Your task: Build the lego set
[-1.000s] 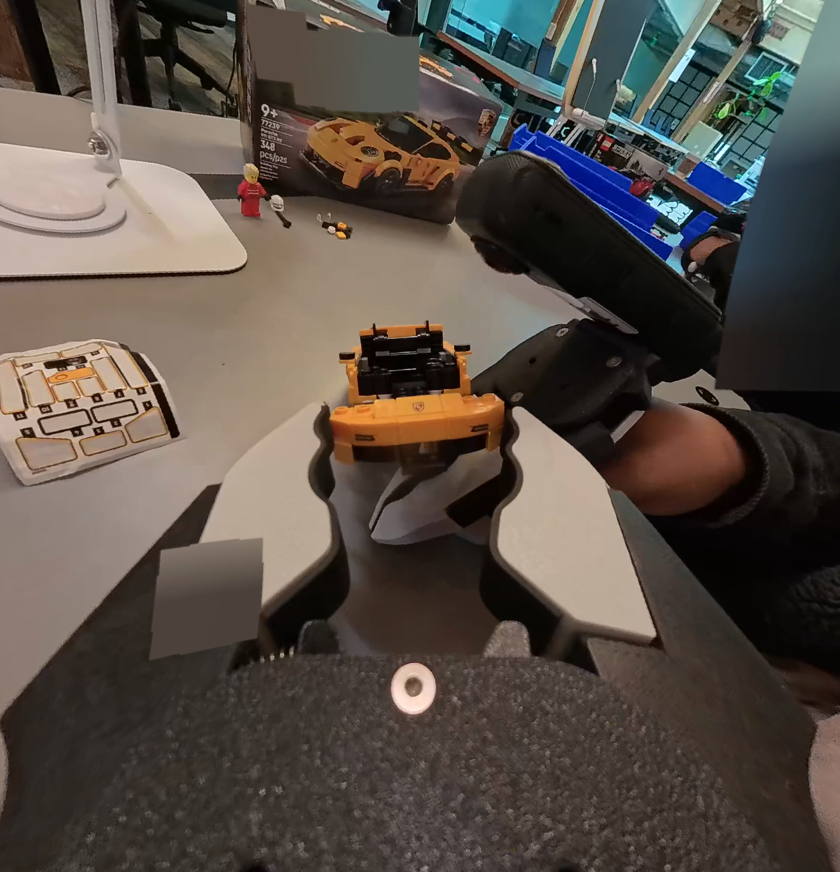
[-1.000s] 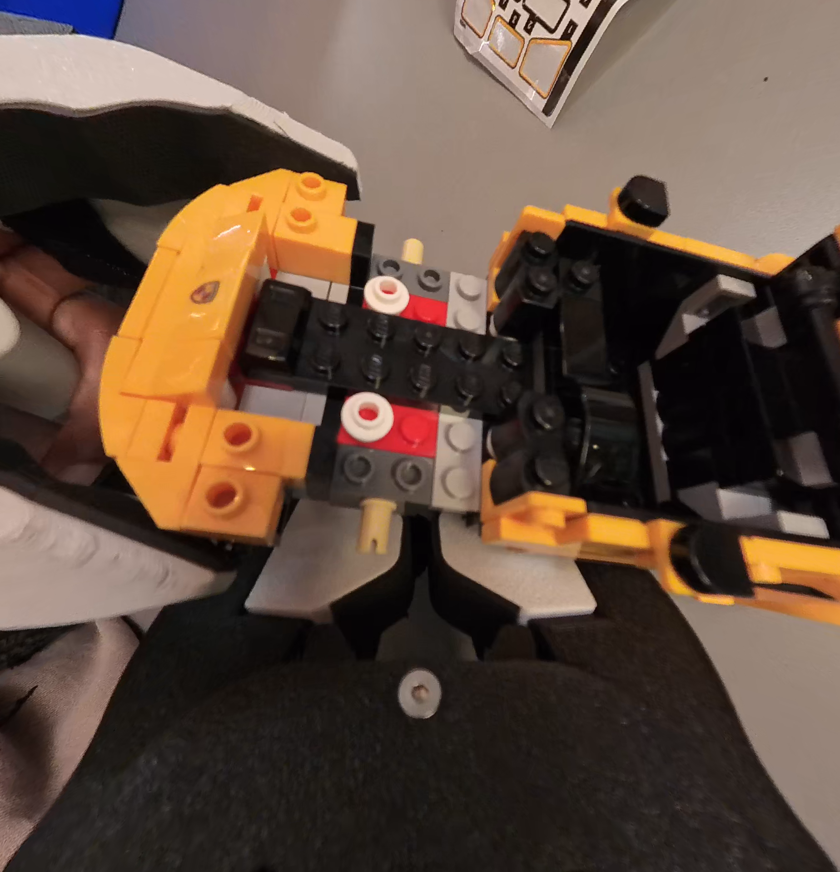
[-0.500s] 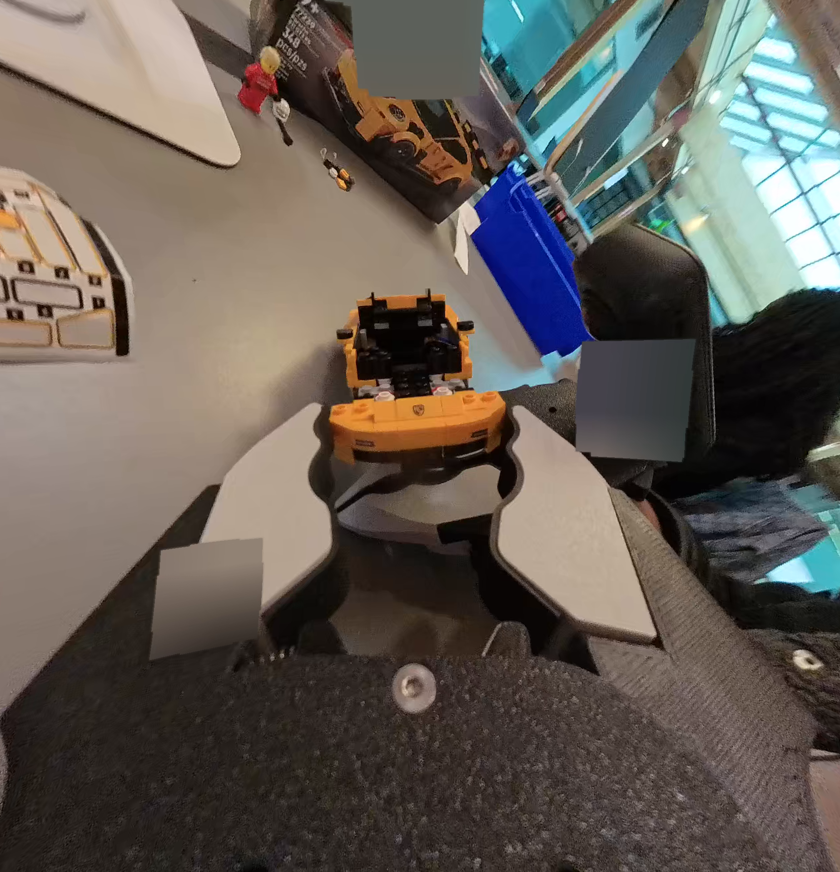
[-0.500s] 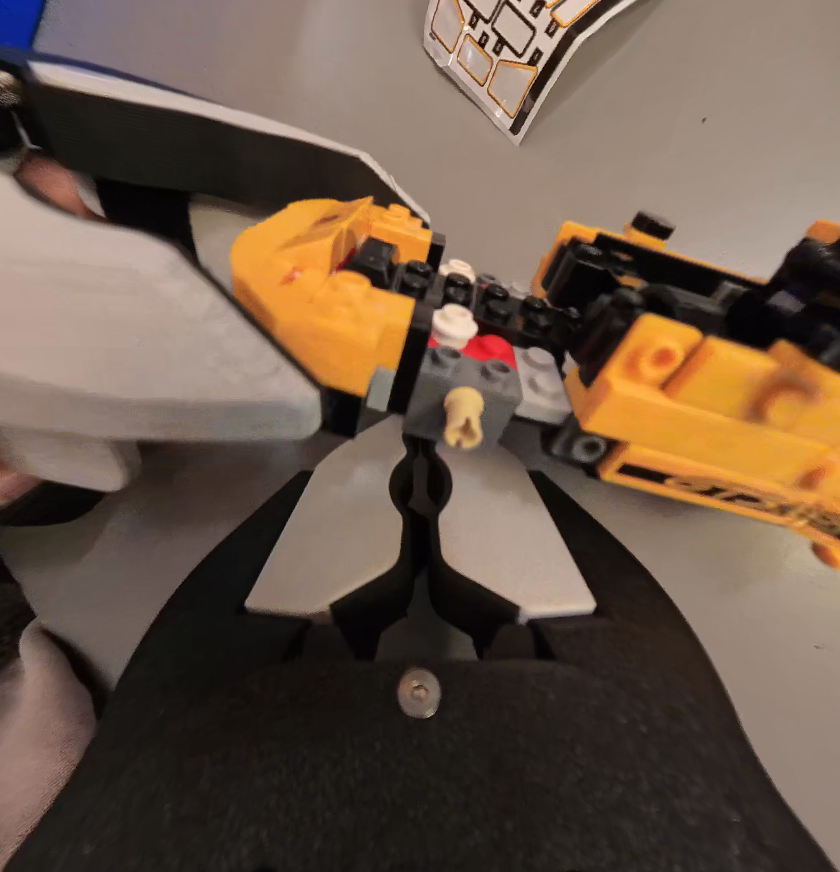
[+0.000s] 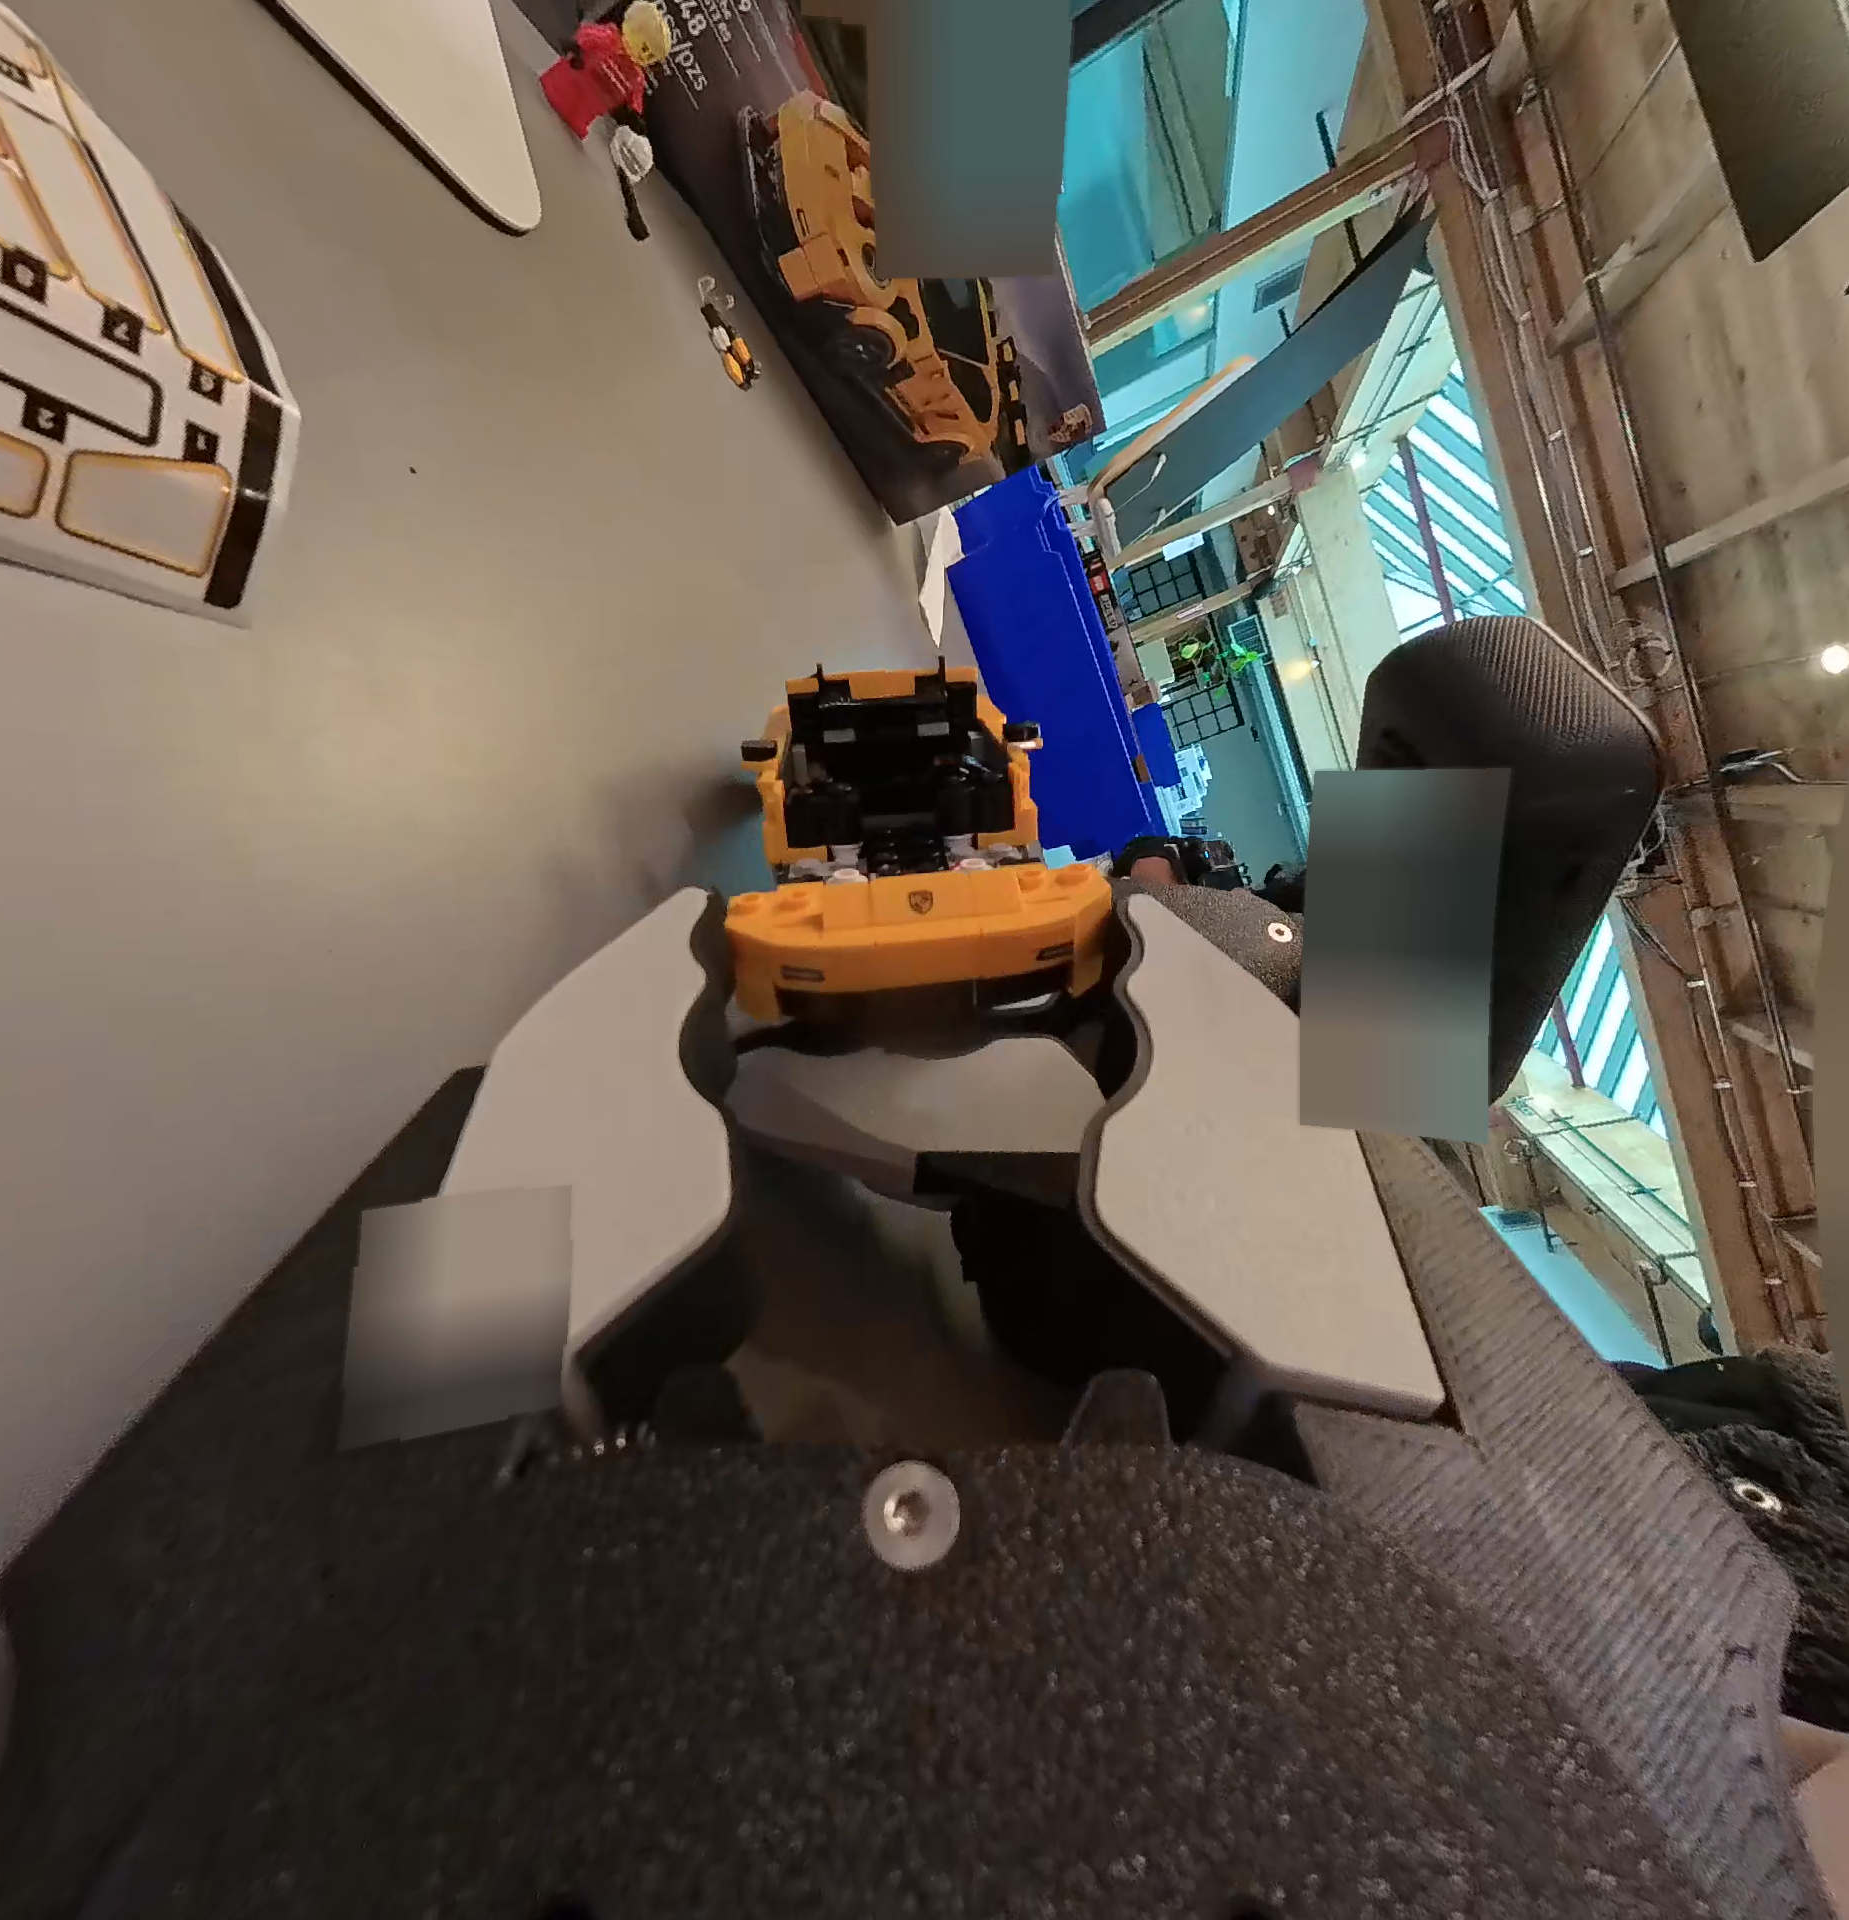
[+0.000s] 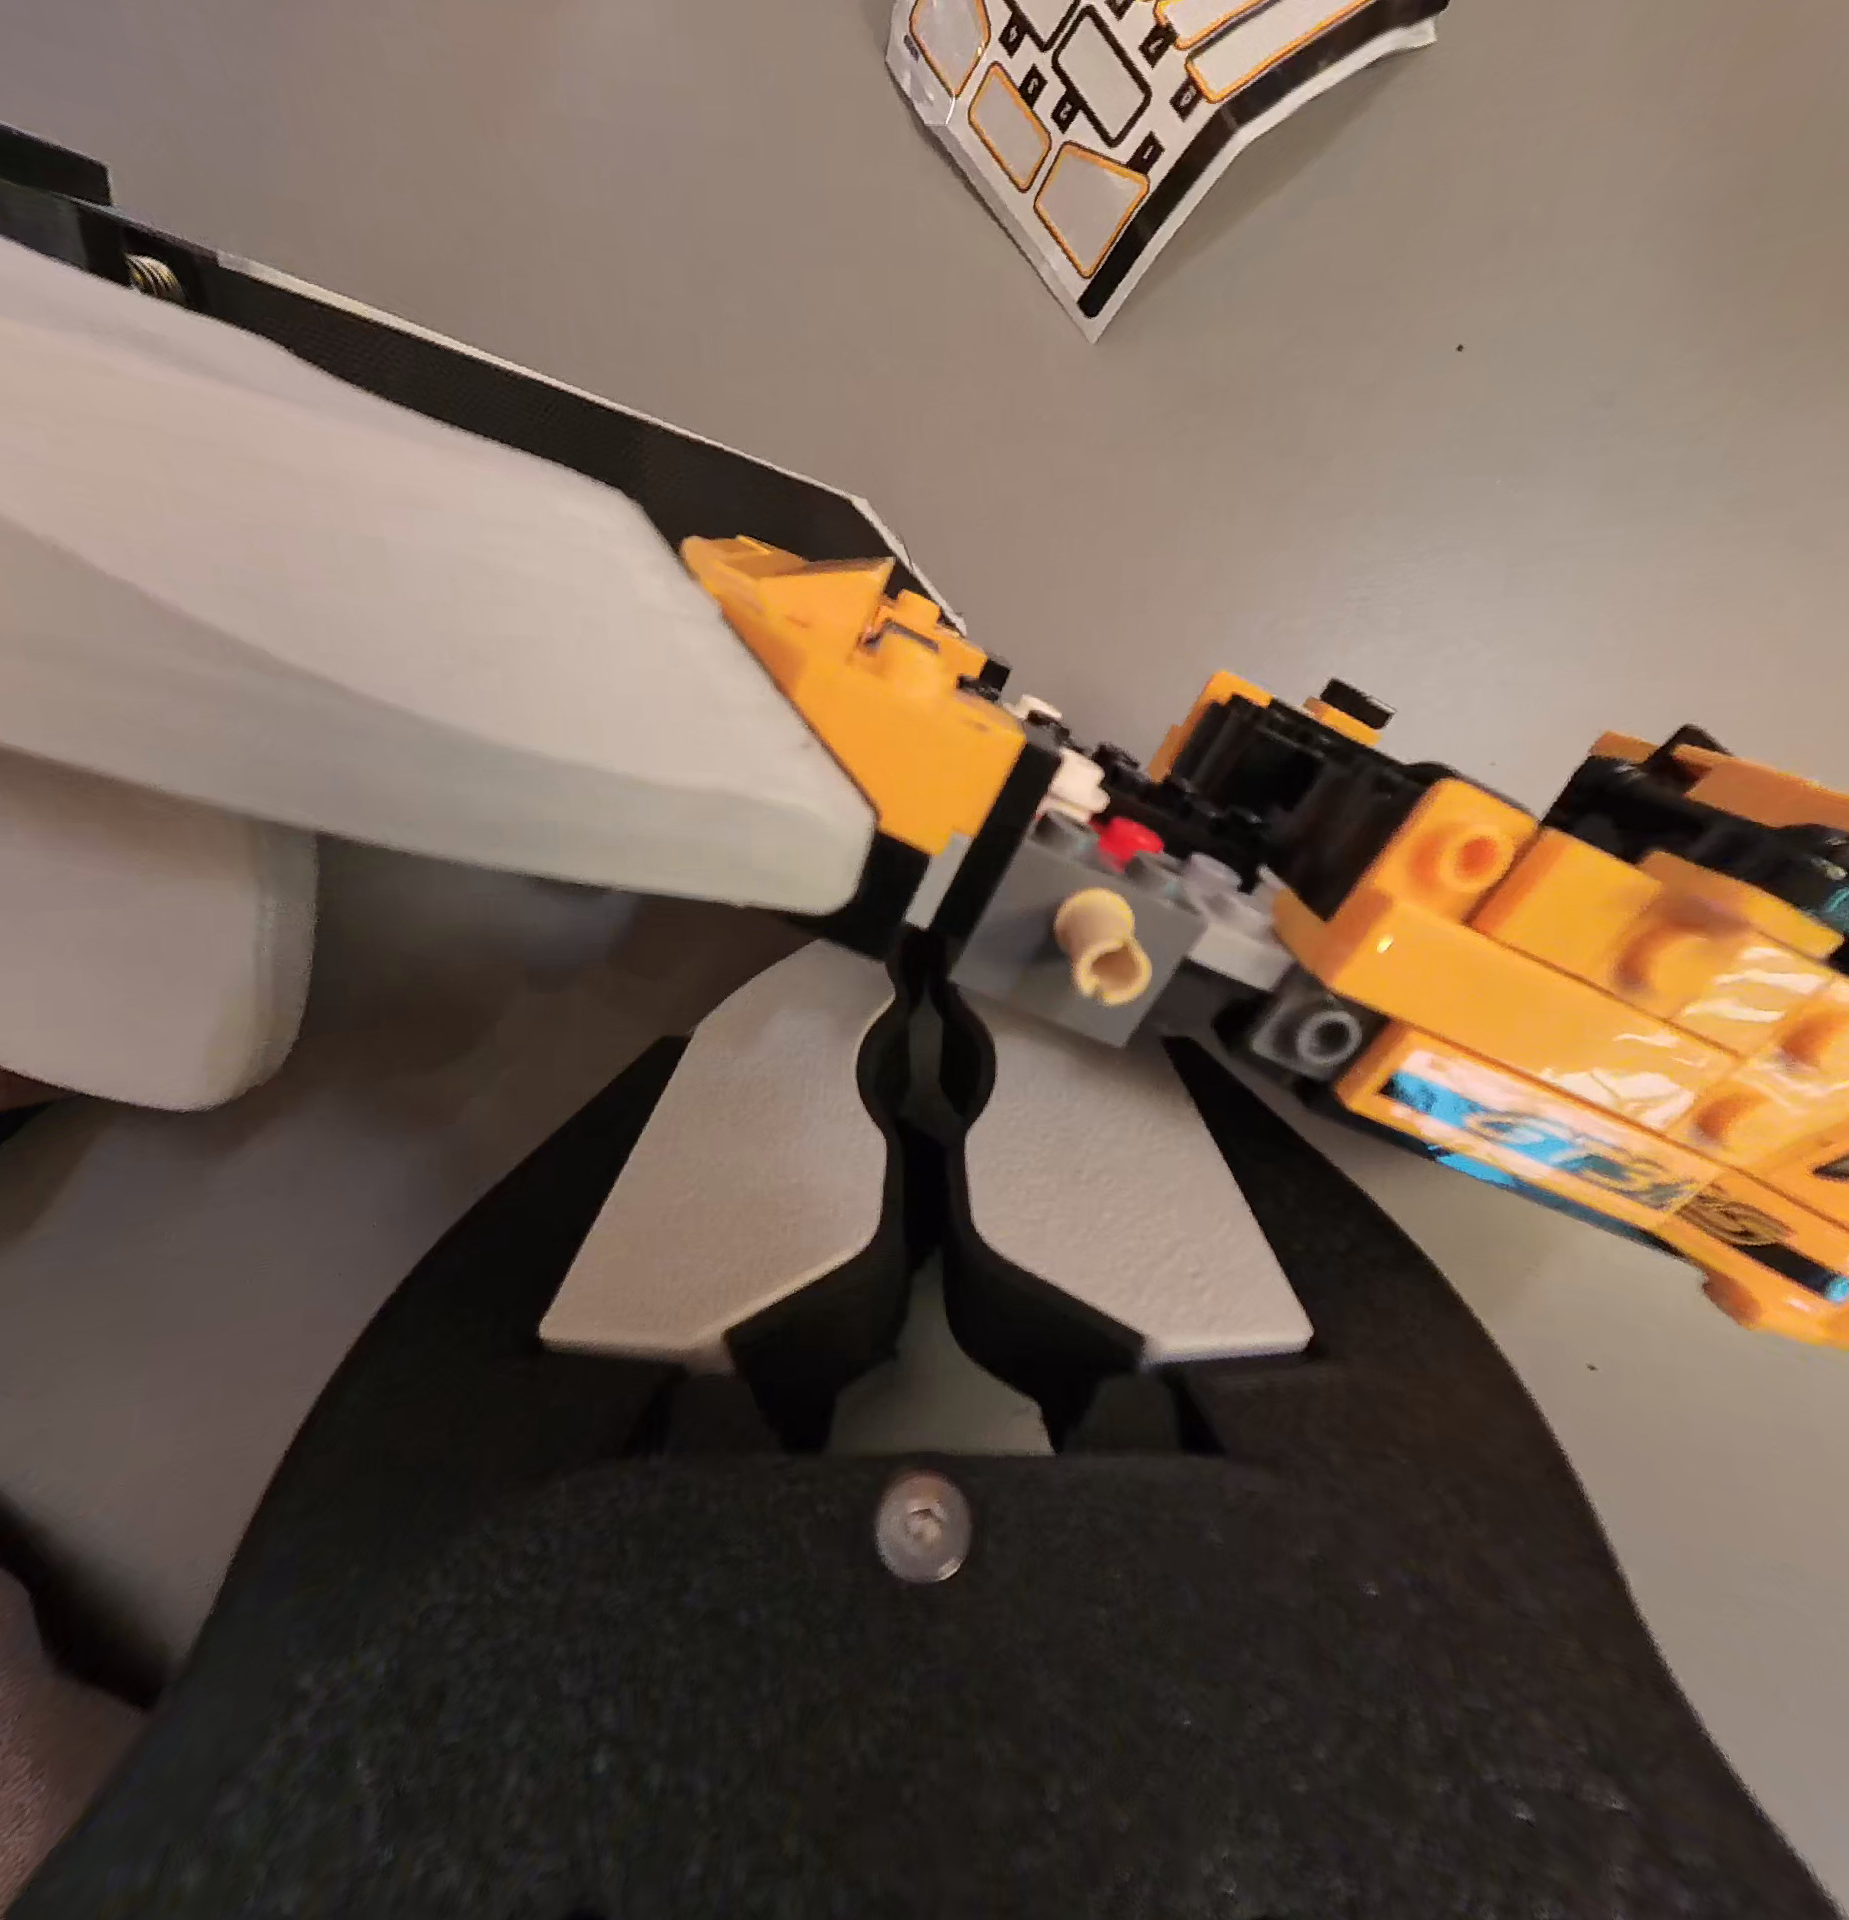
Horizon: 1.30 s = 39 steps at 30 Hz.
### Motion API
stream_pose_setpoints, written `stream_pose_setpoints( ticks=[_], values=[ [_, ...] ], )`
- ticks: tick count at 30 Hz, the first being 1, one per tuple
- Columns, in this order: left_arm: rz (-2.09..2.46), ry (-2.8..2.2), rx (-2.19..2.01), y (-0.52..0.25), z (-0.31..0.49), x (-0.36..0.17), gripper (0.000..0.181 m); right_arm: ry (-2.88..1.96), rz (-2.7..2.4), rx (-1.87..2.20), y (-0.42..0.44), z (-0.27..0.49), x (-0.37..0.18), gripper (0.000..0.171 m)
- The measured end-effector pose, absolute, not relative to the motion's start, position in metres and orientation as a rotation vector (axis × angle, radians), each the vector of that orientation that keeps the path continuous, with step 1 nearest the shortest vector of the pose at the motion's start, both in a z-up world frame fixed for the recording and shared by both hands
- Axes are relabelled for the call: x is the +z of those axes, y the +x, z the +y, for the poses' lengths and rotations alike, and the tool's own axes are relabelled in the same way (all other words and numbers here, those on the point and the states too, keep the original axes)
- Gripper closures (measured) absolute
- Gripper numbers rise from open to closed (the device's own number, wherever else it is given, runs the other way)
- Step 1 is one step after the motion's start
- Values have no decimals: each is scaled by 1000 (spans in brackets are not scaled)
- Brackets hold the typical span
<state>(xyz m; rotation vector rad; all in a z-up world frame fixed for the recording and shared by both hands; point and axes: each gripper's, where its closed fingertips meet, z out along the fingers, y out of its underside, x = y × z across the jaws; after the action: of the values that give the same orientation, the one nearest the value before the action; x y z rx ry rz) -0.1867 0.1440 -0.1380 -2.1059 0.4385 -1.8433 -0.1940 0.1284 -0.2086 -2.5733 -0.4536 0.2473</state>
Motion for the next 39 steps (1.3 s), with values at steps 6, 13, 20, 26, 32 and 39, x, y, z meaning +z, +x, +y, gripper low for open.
stream_pose_setpoints(
  ticks=[6, 13, 20, 26, 32, 39],
  values=[
    [450, -2097, -1849, -187, 144, -138, 113, -2575, -456, 221, -191, 129, -208, 171],
    [613, -2044, -1879, -191, 144, -140, 113, -2577, -484, 209, -192, 126, -208, 171],
    [864, -1896, -1798, -192, 147, -134, 113, -2582, -529, 222, -197, 119, -209, 171],
    [1019, -1779, -1706, -193, 146, -130, 113, -2580, -535, 229, -198, 116, -210, 171],
    [1090, -1708, -1634, -193, 146, -130, 113, -2573, -547, 223, -199, 115, -210, 171],
    [1118, -1720, -1645, -194, 148, -132, 113, -2533, -601, 341, -208, 100, -204, 171]
  ],
)
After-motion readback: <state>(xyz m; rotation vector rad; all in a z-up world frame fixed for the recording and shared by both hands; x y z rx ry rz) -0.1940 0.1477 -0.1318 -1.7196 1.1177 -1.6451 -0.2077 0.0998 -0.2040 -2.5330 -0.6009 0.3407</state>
